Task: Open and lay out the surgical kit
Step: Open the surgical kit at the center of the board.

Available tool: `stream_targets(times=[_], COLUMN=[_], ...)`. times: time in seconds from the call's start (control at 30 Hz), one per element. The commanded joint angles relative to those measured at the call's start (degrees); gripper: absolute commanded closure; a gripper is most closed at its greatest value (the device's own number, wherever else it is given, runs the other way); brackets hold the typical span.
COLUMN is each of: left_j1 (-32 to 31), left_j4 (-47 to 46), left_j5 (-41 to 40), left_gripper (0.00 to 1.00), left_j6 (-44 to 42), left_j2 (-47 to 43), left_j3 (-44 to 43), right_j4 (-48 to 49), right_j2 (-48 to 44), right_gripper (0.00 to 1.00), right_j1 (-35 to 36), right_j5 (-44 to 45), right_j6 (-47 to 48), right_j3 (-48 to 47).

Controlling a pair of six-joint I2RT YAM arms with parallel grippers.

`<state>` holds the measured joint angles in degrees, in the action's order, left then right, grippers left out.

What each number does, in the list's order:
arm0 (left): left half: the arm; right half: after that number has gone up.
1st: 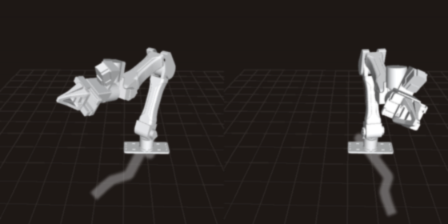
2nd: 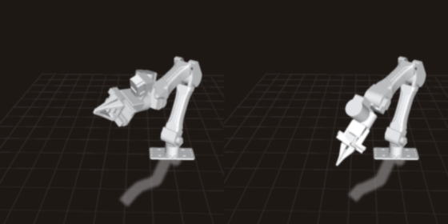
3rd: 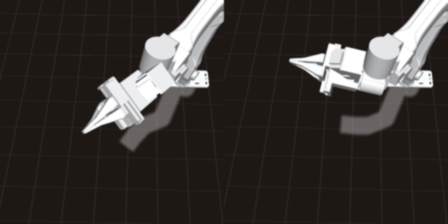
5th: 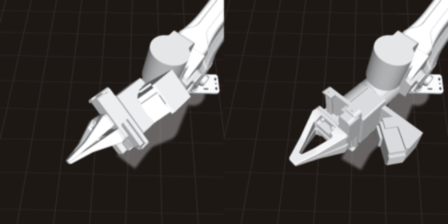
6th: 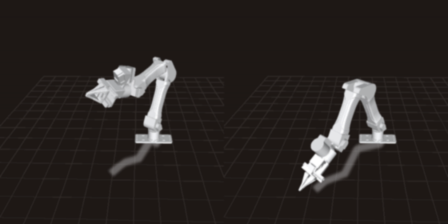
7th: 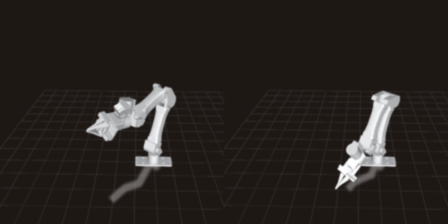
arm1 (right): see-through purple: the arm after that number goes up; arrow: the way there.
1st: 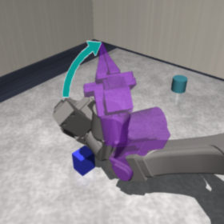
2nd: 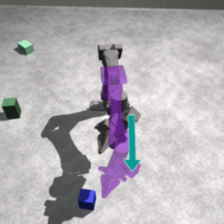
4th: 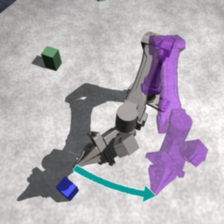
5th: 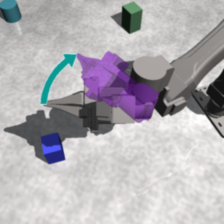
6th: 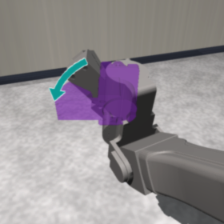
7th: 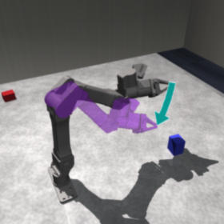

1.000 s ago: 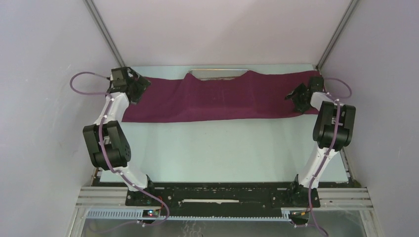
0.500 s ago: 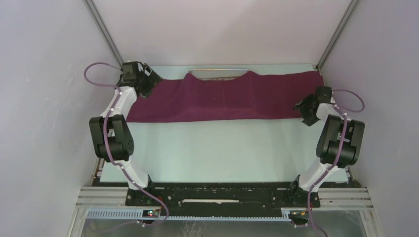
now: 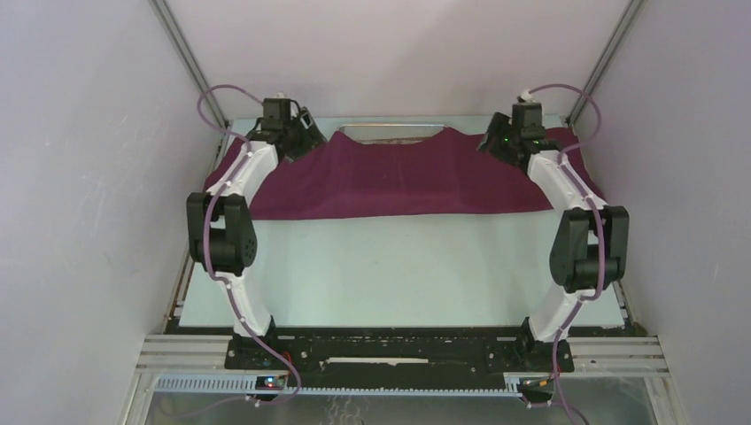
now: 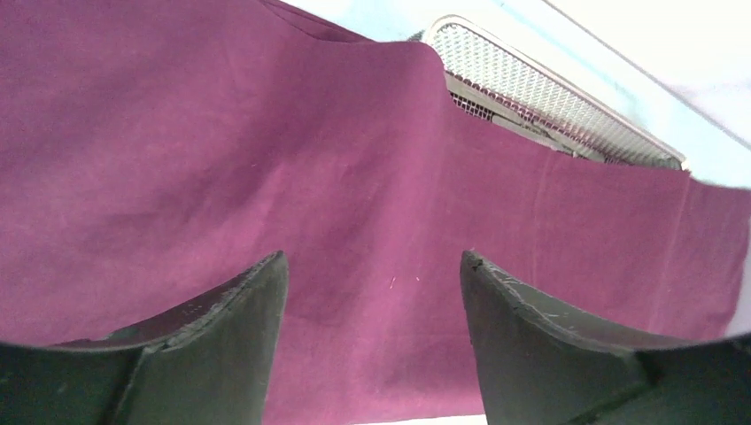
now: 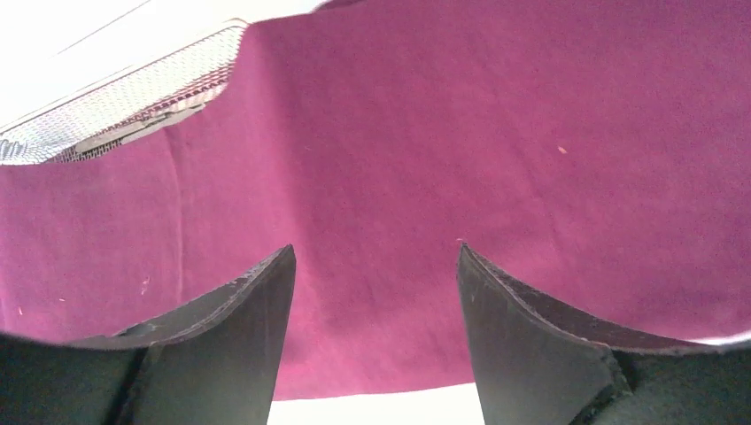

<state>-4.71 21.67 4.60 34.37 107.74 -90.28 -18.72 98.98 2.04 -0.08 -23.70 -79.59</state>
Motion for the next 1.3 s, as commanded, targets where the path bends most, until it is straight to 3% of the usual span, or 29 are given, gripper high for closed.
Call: stream_targets(times=[0.0, 0.27, 0.67, 1.0, 1.27], left_j1=[-2.41, -5.53, -7.97, -8.12, -8.12], left_j4=[3.02, 7.27, 10.98, 11.0, 11.22], left_j5=[-4.26, -9.86, -10.28, -9.38, -8.36], left_gripper=[0.27, 0.3, 0.32, 0.46, 0.67], left_j6=[-4.52, -8.78, -11.14, -10.63, -10.99], left_j2=[3.25, 8.99, 17.04, 18.84, 19.2], left_j3=[-6.36, -13.27, -19.97, -20.99, -21.33], right_j4=[-2.06, -5.98, -11.3, -12.62, -12.96], right_j2=[6.53, 18.82, 28.19, 30.23, 30.28], right_gripper=[0.26, 0.39, 0.39, 0.4, 0.46], right_j1=[3.72, 8.72, 11.55, 12.02, 12.11], right_j5=[0.78, 2.13, 4.49, 3.55, 2.46], right_j6=[6.57, 9.13, 11.32, 11.22, 11.0], right_j3=[-7.9, -21.37, -31.91, -33.59, -33.91])
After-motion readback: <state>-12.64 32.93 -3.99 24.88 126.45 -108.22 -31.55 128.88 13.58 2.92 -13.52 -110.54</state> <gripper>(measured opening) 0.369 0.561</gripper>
